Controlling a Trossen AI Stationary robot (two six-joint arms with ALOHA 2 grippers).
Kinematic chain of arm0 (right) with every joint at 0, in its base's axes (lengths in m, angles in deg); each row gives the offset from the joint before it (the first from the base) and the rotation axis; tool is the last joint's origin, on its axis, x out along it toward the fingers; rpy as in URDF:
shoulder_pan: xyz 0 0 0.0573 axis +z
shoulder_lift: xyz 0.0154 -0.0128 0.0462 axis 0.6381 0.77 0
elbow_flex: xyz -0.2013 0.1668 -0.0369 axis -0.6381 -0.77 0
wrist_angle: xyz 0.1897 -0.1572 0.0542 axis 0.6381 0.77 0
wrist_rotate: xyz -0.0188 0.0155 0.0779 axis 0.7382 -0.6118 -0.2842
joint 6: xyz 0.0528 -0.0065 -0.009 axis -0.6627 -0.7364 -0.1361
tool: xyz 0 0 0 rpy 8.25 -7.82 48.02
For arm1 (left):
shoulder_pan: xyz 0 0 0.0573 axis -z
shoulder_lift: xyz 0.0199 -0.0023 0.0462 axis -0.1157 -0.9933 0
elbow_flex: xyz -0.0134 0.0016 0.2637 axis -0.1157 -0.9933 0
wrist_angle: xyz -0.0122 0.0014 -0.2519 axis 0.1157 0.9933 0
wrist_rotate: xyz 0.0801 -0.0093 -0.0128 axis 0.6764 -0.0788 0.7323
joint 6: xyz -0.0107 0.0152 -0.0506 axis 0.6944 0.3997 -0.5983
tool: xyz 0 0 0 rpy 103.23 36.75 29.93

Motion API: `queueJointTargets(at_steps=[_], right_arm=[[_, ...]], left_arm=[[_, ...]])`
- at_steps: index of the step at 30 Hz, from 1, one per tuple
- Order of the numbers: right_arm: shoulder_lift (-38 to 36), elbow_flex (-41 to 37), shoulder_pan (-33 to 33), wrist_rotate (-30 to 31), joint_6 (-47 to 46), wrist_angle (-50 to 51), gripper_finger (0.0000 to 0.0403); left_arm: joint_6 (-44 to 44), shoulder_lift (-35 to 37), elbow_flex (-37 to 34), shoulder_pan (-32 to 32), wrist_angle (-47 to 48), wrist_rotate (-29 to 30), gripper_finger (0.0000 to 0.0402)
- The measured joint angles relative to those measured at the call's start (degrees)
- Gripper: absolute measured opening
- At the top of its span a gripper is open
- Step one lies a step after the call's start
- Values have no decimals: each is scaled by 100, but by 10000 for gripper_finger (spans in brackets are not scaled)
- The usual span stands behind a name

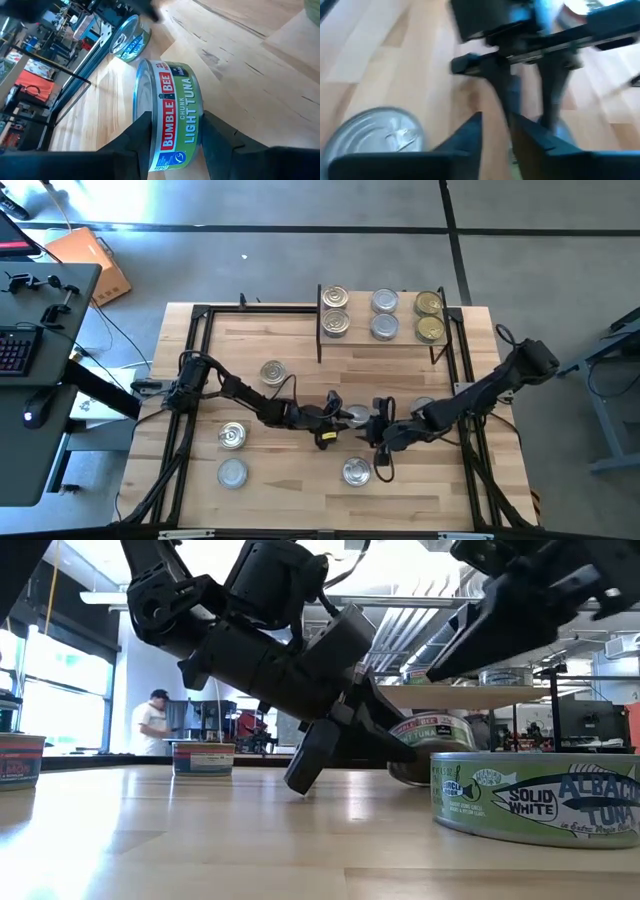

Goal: Stack canned seafood by type on shelf
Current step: Stack the green white tuna can on top of the other green white tuna can on the shelf

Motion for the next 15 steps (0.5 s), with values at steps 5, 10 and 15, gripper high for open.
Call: queueJointTargets(at_steps=[5,10,15], right_arm=[[45,-2,140,356,474,292,187],[358,-7,293,1217,1173,449,228],[761,2,333,1872,1562,309,232]], left_arm=[[-360,0,0,1,-20,-4,116],[-883,7,0,-38,-62,-11,116],[-1217,4,-4,-44,-231,-25,118]])
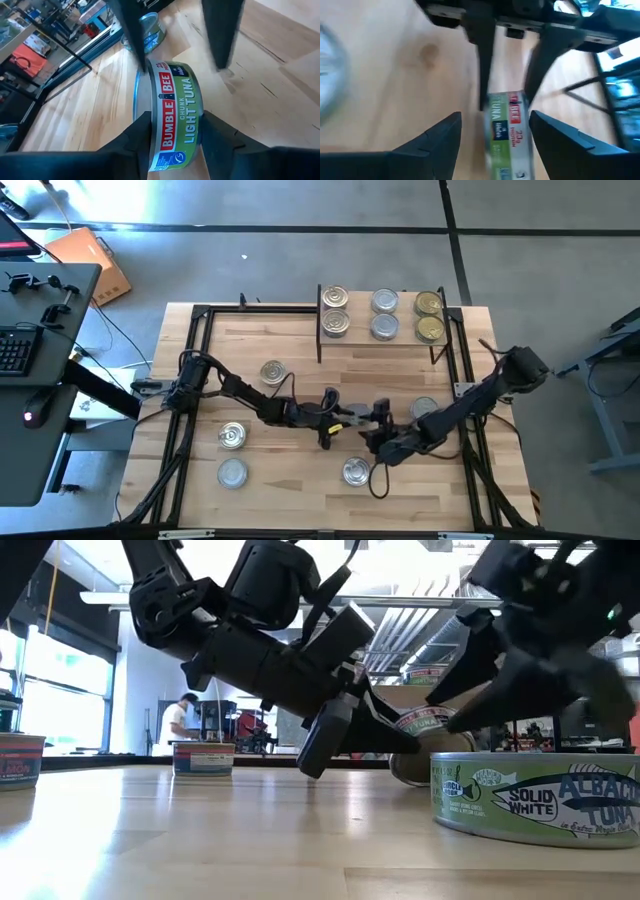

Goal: Stack canned seafood by type on shelf
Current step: Stack the green white tuna can on top of the other green white tuna can on the shelf

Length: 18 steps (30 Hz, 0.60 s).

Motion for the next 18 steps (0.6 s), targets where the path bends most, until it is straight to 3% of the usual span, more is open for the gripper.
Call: queueJointTargets(at_steps=[5,9,18], right_arm=[[119,-7,-6,300,299,-120,224],[124,-9,-88,136,303,-109,204],[123,-9,-209,-283,254,-185,123]], left_arm=[[-164,-4,0,7,-72,-73,125],[-260,-7,-2,9,-142,-82,127],[-366,42,-9,30,-253,-110,141]])
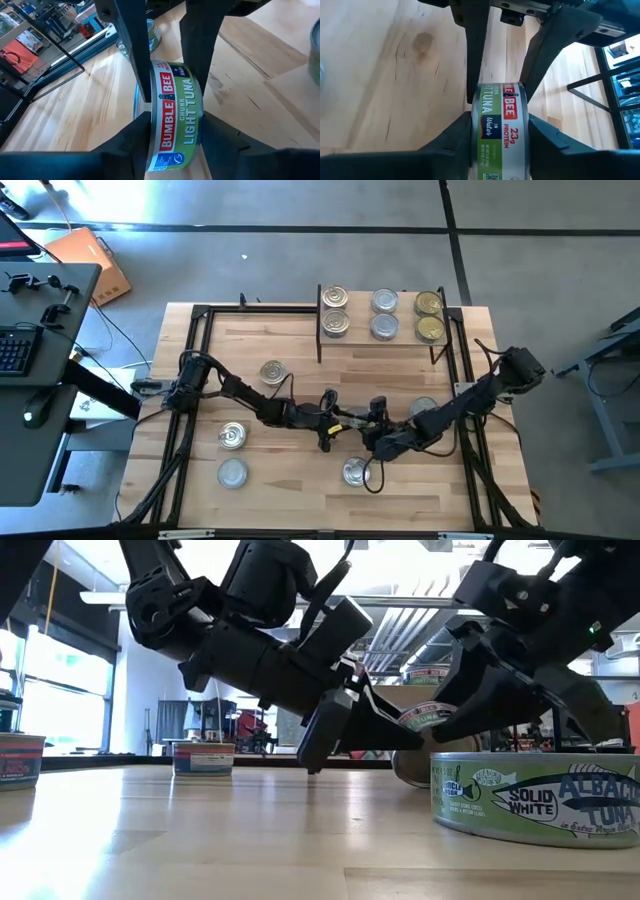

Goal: Stack canned seafood by type on shelf
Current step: Stack the green white tuna can on top of the other green white tuna can on the shelf

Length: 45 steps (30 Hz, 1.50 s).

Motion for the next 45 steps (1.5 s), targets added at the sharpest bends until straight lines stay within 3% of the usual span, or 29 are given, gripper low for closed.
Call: queueJointTargets(at_steps=[5,10,16,21,24,29,34,37,45], right_arm=[[-14,2,4,-25,-721,-34,122],[-259,-7,162,39,-972,95,122],[-744,612,469,876,-212,592,122],[-1059,1629,476,1955,604,1632,122],[-1145,2339,196,2267,935,2547,122],[-1170,3406,-838,1897,1426,4046,122],[-1181,3764,-2472,747,2231,4837,122],[-1181,3726,-3457,20,2922,4842,122],[-1179,3661,-5311,-825,3736,4021,122]], left_arm=[[-332,224,-12,11,443,38,185],[-542,883,-12,122,1814,167,221],[-1348,1584,-9,462,3370,1185,223],[-1697,1706,-26,822,3529,1831,210],[-1785,1623,-26,978,3378,1983,205],[-1822,1446,-26,1117,3044,2039,199],[-1871,1418,-26,1150,2987,2046,195],[-1869,1418,-26,1152,2992,2057,192],[-1873,1418,-26,1152,3105,2057,182]])
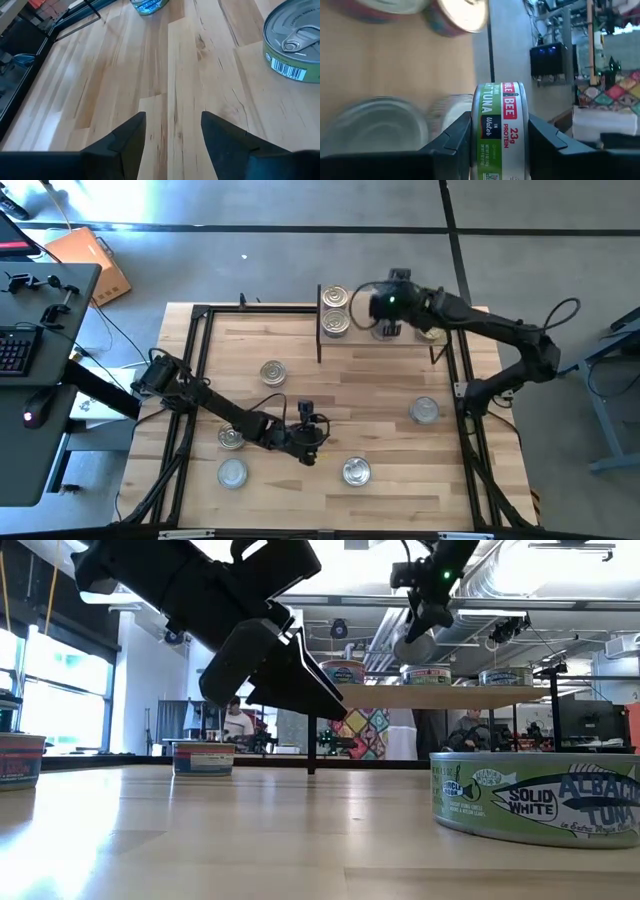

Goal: Stack canned seafood by type on shelf
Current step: Stack the green white tuna can on top of the other green white tuna can on the shelf

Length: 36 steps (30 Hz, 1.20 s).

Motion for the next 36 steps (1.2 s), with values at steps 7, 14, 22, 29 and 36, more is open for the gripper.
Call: queueJointTargets(at_steps=[7,14,22,29,36], right_arm=[[245,0,-663,-812,-73,-221,122],[608,-2,-737,-162,99,-293,122],[610,-2,-735,-214,20,-135,138],[612,-2,-735,-569,-207,-141,179],[612,-2,-735,-596,-403,-7,183]], left_arm=[[-2,0,0,0,4,-2,179],[-46,0,2,0,31,-2,179],[-46,0,2,0,31,-2,179],[-48,0,2,0,26,-3,179],[-46,0,2,0,26,-4,179]])
